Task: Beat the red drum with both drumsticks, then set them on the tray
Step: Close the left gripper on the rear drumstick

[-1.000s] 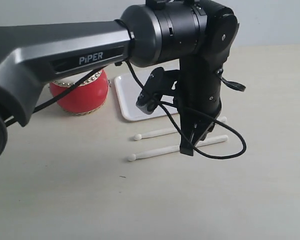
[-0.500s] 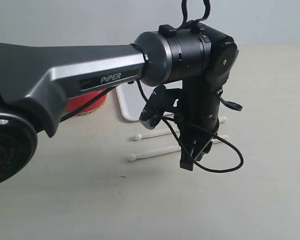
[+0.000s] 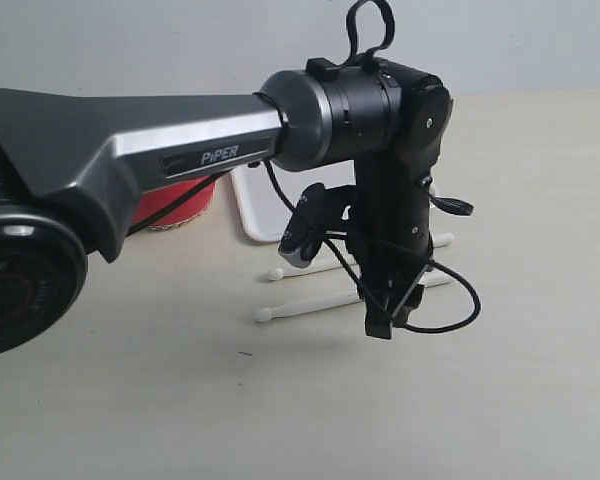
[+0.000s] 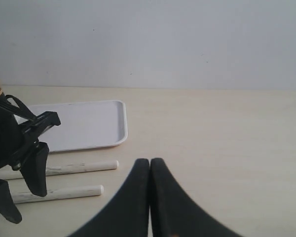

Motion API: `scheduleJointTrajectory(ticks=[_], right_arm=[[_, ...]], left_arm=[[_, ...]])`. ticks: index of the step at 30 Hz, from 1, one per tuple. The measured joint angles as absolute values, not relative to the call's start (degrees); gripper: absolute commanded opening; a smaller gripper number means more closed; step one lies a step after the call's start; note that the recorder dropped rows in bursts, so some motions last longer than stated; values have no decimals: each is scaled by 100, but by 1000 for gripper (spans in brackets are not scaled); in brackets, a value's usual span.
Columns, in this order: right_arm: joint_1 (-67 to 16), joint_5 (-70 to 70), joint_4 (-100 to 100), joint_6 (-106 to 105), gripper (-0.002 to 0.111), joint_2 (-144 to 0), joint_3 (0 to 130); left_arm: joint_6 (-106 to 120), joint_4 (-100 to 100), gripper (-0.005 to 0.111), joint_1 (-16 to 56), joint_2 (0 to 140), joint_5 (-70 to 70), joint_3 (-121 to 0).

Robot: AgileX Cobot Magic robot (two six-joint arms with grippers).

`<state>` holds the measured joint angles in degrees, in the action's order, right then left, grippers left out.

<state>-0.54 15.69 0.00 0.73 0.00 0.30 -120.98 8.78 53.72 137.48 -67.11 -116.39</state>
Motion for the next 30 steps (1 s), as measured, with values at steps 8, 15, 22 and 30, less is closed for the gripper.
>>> scheduleJointTrajectory(ticks=[8, 15, 22, 30], right_arm=[[-54, 1569, 0, 73, 0, 0, 30], [-54, 1569, 0, 73, 0, 0, 30], [-54, 1569, 0, 73, 0, 0, 30], [-54, 1569, 0, 73, 0, 0, 30]], left_arm=[[-12098, 1029, 43, 5171, 13748, -6739, -11639], [-12098, 987, 43, 5089, 13782, -6865, -11639], [-12098, 895, 43, 5036, 13862, -6742, -11639], [-12098, 884, 43, 4994, 13885, -6548, -11639]])
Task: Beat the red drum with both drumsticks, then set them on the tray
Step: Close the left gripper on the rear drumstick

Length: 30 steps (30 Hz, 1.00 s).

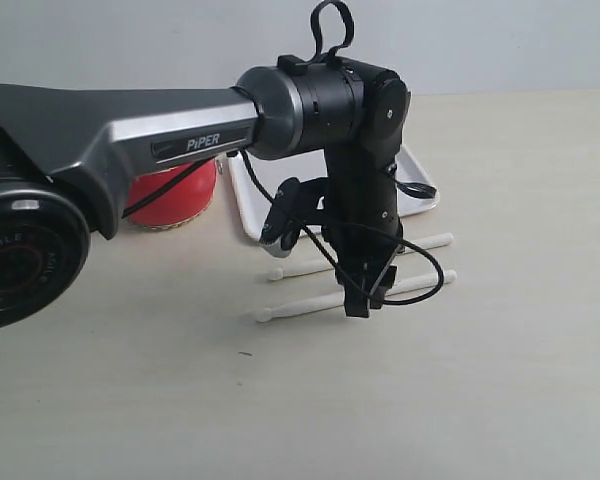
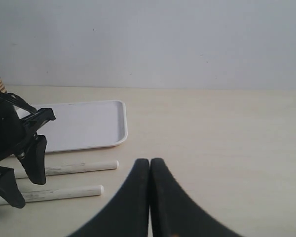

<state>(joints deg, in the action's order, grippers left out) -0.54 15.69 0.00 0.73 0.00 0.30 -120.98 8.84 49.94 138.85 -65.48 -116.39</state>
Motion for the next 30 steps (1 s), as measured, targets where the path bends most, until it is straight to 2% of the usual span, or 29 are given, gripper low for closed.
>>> scheduleJointTrajectory(ticks=[11, 14, 17, 30], right_arm=[[-54, 1569, 0, 73, 0, 0, 30], [-54, 1569, 0, 73, 0, 0, 30], [-54, 1569, 0, 73, 0, 0, 30], [-54, 1569, 0, 73, 0, 0, 30]], left_arm=[[-12098, 978, 43, 4929, 14110, -6520, -11639], [-12098, 1114, 24, 4929, 14110, -6520, -11639], [-12106, 1251, 0, 4929, 14122, -6508, -11639], [-12106, 1373, 0, 4951, 14133, -6663, -11639]])
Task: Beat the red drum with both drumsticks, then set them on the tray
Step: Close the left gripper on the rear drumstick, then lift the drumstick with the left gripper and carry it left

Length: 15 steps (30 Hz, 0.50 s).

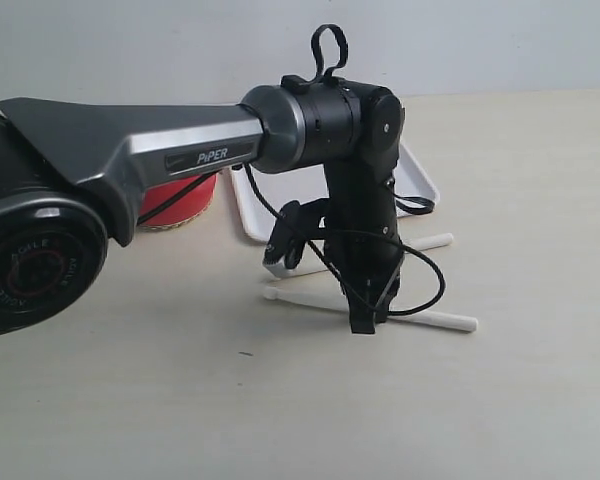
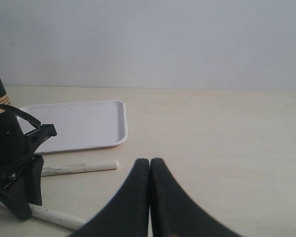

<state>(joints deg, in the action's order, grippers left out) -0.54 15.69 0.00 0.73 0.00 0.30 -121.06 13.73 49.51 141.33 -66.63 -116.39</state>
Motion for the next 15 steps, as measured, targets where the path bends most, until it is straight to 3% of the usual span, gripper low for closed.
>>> scheduleJointTrajectory(ticks=[15], right_arm=[[-54, 1569, 0, 73, 0, 0, 30]], left_arm=[[-12055, -106, 0, 5371, 12979, -6909, -11639]])
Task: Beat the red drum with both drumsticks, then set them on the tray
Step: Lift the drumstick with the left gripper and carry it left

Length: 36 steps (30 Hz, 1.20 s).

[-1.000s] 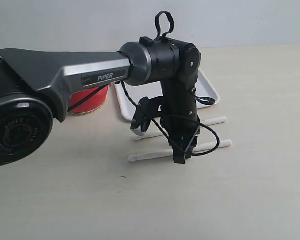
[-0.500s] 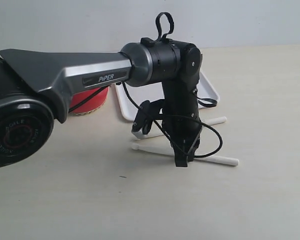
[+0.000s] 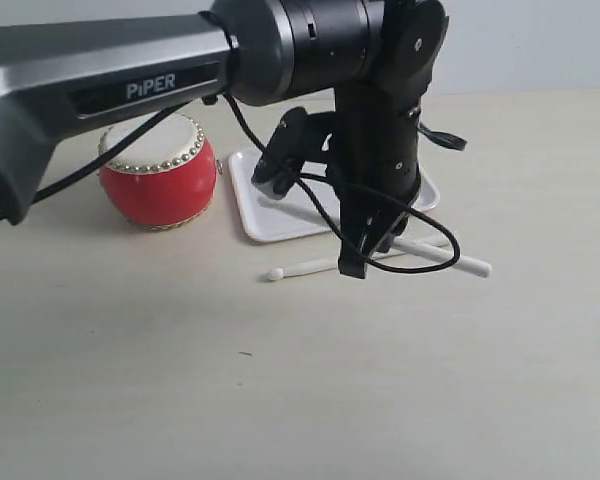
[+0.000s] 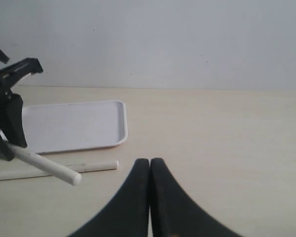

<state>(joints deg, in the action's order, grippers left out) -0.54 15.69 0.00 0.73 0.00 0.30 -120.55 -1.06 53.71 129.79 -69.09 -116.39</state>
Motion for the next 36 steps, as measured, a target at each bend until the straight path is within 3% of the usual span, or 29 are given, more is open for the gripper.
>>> scheduleJointTrajectory(ticks=[17, 29, 36], right_arm=[[-54, 1569, 0, 73, 0, 0, 30], [-54, 1569, 0, 73, 0, 0, 30], [-54, 1569, 0, 73, 0, 0, 30]], left_arm=[[-9965, -3708, 0, 6099, 12167, -6833, -11511], [-9675, -5399, 0, 5960, 11316, -3055, -9697], [-9602, -5451, 0, 5614, 10322, -2630, -8614]])
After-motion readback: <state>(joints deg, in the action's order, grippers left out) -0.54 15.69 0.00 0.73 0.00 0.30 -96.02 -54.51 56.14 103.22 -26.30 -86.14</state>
